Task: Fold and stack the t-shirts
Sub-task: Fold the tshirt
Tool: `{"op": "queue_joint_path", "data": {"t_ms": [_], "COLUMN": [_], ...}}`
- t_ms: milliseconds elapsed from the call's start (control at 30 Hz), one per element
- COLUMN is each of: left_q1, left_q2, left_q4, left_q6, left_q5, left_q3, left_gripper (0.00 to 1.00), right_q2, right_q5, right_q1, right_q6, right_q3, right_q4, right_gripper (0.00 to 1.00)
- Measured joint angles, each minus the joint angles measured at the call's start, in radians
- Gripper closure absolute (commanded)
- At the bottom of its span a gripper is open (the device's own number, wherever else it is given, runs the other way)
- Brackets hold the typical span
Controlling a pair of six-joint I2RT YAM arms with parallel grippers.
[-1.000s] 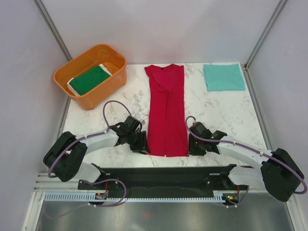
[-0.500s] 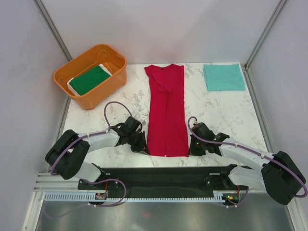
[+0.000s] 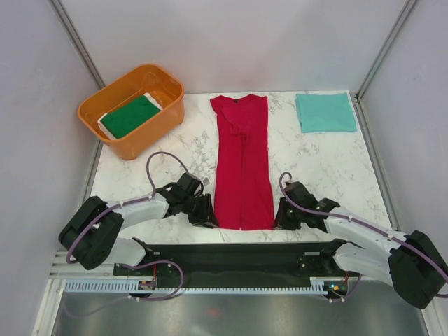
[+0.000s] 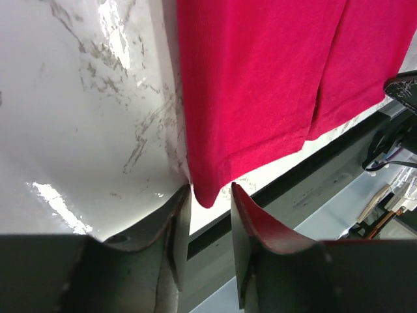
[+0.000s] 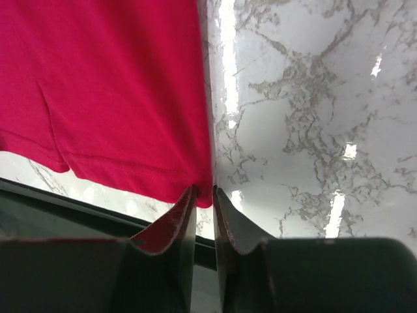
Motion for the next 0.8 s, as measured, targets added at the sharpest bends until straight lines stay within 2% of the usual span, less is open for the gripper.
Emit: {"op": "queue_joint_path", "data": {"t_ms": [167,333,733,800], "left_q1": [0.0,0.0,0.0,0.0], "left_q2": [-0.026,-0.023,-0.023,-0.023], "left_q4": [-0.004,-0.001,-0.002,-0.002], "left_q6": [-0.003,-0.003,-0.004,-0.004], "left_q5": [-0.003,0.0,-0.004,-0.004], "left_q3": [-0.01,-0.01,-0.018,-0.018], "left_gripper": [0.57,0.56,0.72,0.78], "right_q2": [-0.043,-0.03,-0.029,-0.029], "right_q5": [0.01,0.015,-0.015,-0.024], "right_q1": [0.0,-0.005,-0.005,-0.005], "right_q6": [-0.003,-0.013,-0.012,-0.008], "right_q3": [0.002,0.008,-0.006,-0.011], "right_q4": [-0.044,-0.065,-0.018,-0.005], "right_gripper": [0.61,0.6,0.61,0.61]}}
